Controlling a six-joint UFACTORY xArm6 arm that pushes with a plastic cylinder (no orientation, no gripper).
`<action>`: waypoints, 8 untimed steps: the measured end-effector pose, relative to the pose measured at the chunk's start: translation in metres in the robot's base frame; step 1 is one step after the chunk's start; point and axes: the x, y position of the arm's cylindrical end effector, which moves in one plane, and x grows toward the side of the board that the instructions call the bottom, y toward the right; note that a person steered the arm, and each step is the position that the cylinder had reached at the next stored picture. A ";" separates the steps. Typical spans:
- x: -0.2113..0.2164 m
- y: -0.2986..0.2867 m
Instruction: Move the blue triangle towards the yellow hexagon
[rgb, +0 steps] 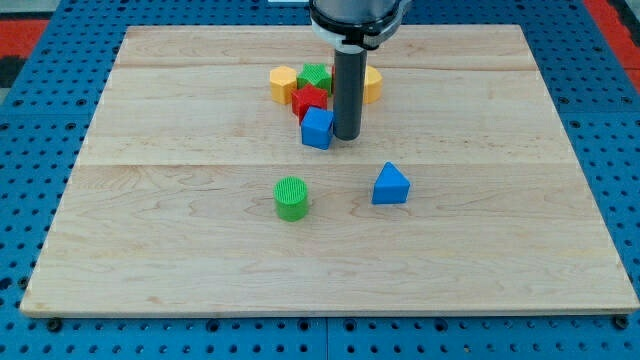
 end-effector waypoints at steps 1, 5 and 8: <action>0.008 -0.001; 0.090 0.071; 0.130 0.072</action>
